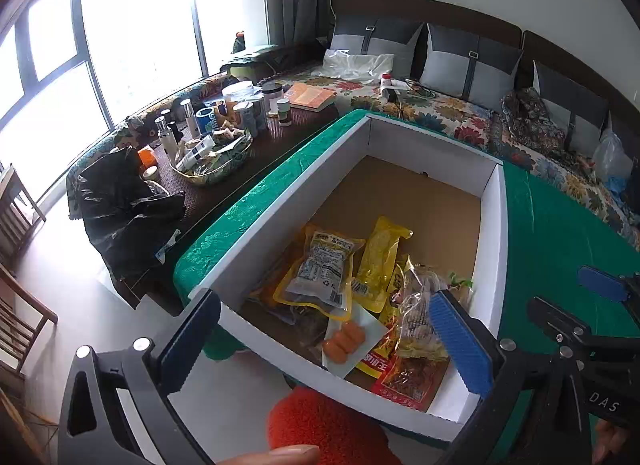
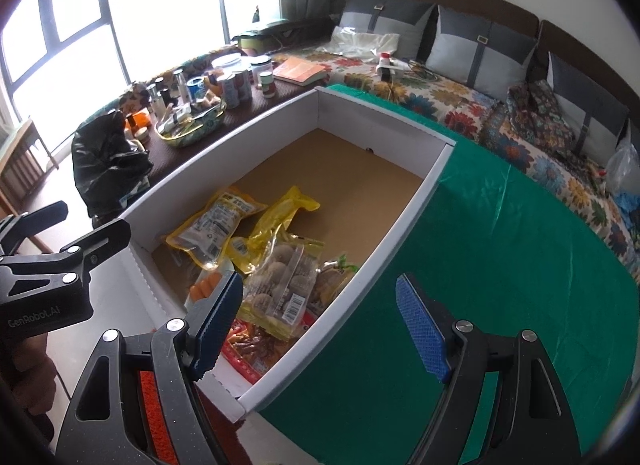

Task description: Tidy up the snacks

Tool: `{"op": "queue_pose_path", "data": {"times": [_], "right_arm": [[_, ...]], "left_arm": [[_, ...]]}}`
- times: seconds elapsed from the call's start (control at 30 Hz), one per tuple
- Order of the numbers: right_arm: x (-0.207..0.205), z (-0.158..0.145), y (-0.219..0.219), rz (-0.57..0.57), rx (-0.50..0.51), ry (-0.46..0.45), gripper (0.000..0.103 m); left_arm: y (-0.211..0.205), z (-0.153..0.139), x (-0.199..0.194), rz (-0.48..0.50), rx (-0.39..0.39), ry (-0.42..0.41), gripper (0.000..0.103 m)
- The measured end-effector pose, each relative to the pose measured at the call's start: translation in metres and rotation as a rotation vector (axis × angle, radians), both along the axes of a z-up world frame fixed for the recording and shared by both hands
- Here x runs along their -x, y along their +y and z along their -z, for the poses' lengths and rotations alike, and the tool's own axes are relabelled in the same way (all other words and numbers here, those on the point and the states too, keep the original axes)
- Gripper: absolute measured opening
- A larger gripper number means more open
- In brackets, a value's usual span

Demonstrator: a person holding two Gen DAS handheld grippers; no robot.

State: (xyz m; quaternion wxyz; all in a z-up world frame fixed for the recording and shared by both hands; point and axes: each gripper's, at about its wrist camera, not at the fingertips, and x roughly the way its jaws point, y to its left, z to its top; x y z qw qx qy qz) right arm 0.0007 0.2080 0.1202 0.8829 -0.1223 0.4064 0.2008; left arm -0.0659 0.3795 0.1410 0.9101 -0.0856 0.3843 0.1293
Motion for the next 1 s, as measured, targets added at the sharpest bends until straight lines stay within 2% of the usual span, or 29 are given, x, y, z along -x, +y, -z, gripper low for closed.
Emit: {"op": "queue_pose_path", "data": {"times": [0.2, 0.33, 0.67, 1.0], "right_arm": [[0.001, 0.000, 0.000, -0.003, 0.013, -0.001, 0.082], [0.001, -0.001, 0.001, -0.005, 0.010, 0.001, 0.082], [-0.001, 0.000, 0.005, -0.013, 0.021, 0.006, 0.082], [-0.001, 0.003, 0.006, -0.019, 0.030, 0.018, 0.082]], "left_arm": [[-0.001, 0.000, -0.003, 0.019, 0.007, 0.000, 0.103], [0.001, -0.002, -0.002, -0.001, -0.010, -0.008, 0.103], [0.011, 0.011, -0.002, -0.025, 0.035, 0.010, 0.103], [0.007, 0.007, -0.003, -0.003, 0.036, 0.000, 0.103]]}}
